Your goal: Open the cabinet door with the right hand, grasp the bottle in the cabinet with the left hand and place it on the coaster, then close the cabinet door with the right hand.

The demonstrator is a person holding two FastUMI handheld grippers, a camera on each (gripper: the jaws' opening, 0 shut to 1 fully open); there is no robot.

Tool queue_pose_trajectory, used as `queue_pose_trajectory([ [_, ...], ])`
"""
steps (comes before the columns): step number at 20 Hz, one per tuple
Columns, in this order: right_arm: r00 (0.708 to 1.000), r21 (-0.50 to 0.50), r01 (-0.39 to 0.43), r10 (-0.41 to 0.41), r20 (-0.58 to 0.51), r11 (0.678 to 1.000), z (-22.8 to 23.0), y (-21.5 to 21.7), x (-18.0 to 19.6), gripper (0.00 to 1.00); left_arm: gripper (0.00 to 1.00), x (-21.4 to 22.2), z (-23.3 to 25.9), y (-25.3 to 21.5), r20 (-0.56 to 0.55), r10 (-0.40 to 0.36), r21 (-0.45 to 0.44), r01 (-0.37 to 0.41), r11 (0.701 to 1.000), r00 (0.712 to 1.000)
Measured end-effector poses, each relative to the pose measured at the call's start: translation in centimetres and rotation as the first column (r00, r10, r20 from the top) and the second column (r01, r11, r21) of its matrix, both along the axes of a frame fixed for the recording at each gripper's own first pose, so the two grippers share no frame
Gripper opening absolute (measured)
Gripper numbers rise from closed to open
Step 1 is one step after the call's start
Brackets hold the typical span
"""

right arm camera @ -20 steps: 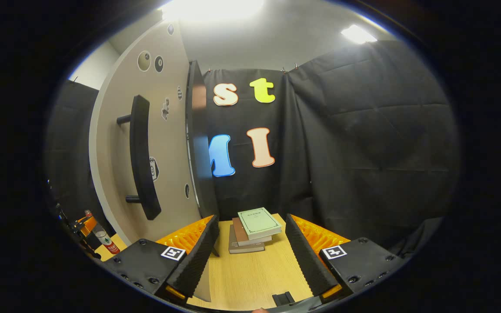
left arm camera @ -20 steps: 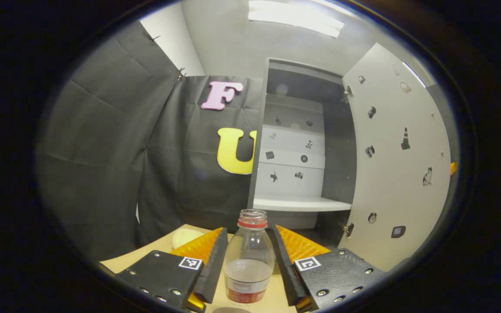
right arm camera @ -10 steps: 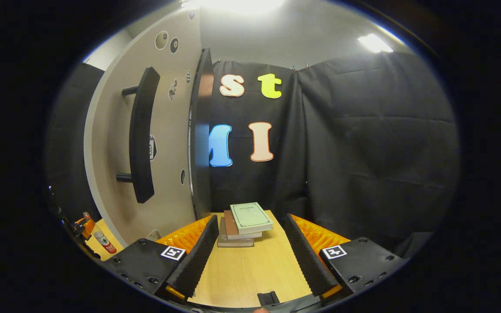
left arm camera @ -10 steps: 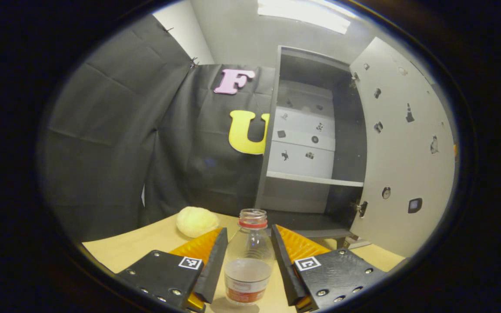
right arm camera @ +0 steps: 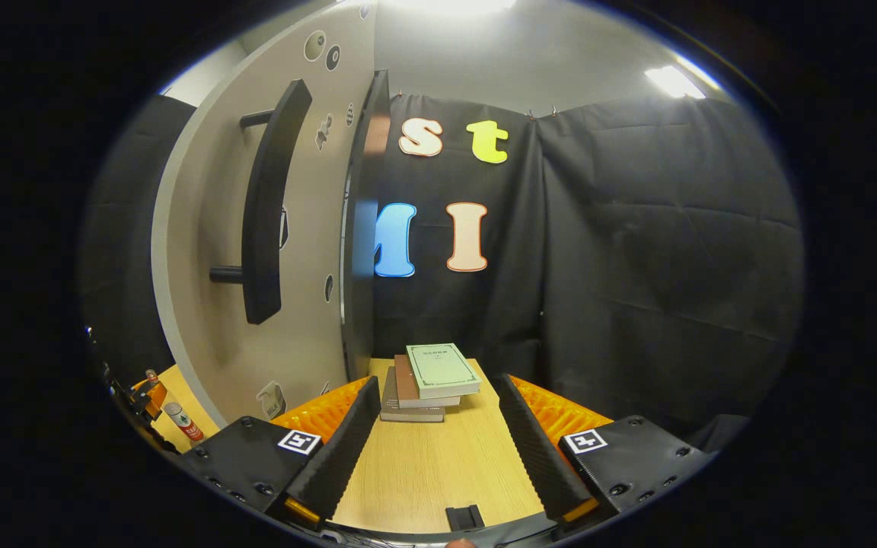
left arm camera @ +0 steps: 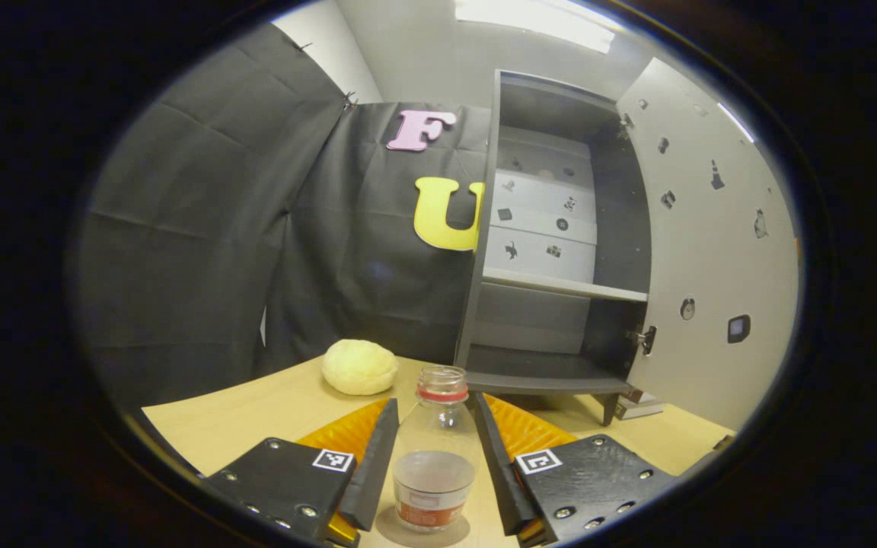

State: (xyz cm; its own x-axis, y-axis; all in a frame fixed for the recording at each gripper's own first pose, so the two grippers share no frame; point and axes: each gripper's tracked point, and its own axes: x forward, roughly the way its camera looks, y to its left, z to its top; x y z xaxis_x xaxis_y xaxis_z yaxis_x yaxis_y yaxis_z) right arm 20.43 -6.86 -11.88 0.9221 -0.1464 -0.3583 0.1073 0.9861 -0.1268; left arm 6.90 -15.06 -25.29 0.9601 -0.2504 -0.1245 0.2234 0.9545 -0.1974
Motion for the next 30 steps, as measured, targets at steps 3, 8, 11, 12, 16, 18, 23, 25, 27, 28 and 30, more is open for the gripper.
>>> queue_pose_trajectory([
  [3, 1.000, -0.008, 0.001, -0.001, -0.003, 1.000, -0.1, 0.0, 0.0, 0.99, 0.62, -0.3, 0.0, -0.4, 0.004, -0.006, 0.015, 0.006, 1.000, 1.000],
  [8, 1.000, 0.000, -0.002, 0.002, -0.001, 1.000, -0.1, 0.0, 0.1, 0.99, 0.62, -0.9, 0.1, -0.4, -0.009, 0.003, 0.029, -0.003, 1.000, 1.000],
  [11, 1.000, 0.006, -0.006, 0.006, 0.009, 1.000, 0.3, 0.0, 0.2, 0.99, 0.63, -1.2, 0.6, 0.0, -0.008, 0.022, 0.058, -0.022, 0.998, 1.000],
  [12, 1.000, 0.007, -0.005, 0.005, 0.011, 1.000, 0.2, 0.0, 0.1, 0.99, 0.63, -1.1, 0.8, 0.1, -0.004, 0.031, 0.067, -0.031, 0.997, 1.000],
  [16, 1.000, 0.016, -0.008, 0.008, 0.016, 1.000, 0.3, -0.2, 0.2, 0.99, 0.75, -1.1, 2.1, -0.6, 0.007, 0.021, 0.078, -0.022, 0.997, 1.000],
  [18, 1.000, 0.020, -0.008, 0.007, 0.019, 1.000, 0.5, -0.3, 0.2, 0.99, 0.75, -1.3, 3.5, -1.2, 0.025, 0.008, 0.085, -0.010, 0.996, 1.000],
  [23, 0.998, 0.064, 0.003, -0.006, 0.056, 0.998, 2.1, -0.8, 0.2, 0.96, 0.72, -1.8, 8.0, -2.6, 0.059, -0.026, 0.098, 0.021, 0.995, 0.998],
  [25, 0.997, 0.087, 0.002, -0.009, 0.082, 0.996, 3.4, -1.0, 0.4, 0.99, 0.73, -2.2, 10.6, -2.8, 0.070, -0.030, 0.103, 0.022, 0.994, 0.997],
  [27, 0.993, 0.108, -0.004, -0.009, 0.120, 0.994, 5.1, -1.2, 0.6, 0.99, 0.73, -2.9, 13.8, -2.4, 0.088, -0.019, 0.117, 0.009, 0.993, 0.996],
  [28, 0.990, 0.119, -0.010, -0.007, 0.139, 0.993, 5.9, -1.2, 0.7, 0.99, 0.72, -3.1, 15.4, -2.2, 0.094, -0.011, 0.126, -0.001, 0.992, 0.995],
  [30, 0.987, 0.147, -0.030, 0.006, 0.162, 0.989, 7.3, -1.1, 1.0, 0.96, 0.72, -3.9, 18.7, -1.5, 0.101, 0.004, 0.137, -0.018, 0.990, 0.995],
])
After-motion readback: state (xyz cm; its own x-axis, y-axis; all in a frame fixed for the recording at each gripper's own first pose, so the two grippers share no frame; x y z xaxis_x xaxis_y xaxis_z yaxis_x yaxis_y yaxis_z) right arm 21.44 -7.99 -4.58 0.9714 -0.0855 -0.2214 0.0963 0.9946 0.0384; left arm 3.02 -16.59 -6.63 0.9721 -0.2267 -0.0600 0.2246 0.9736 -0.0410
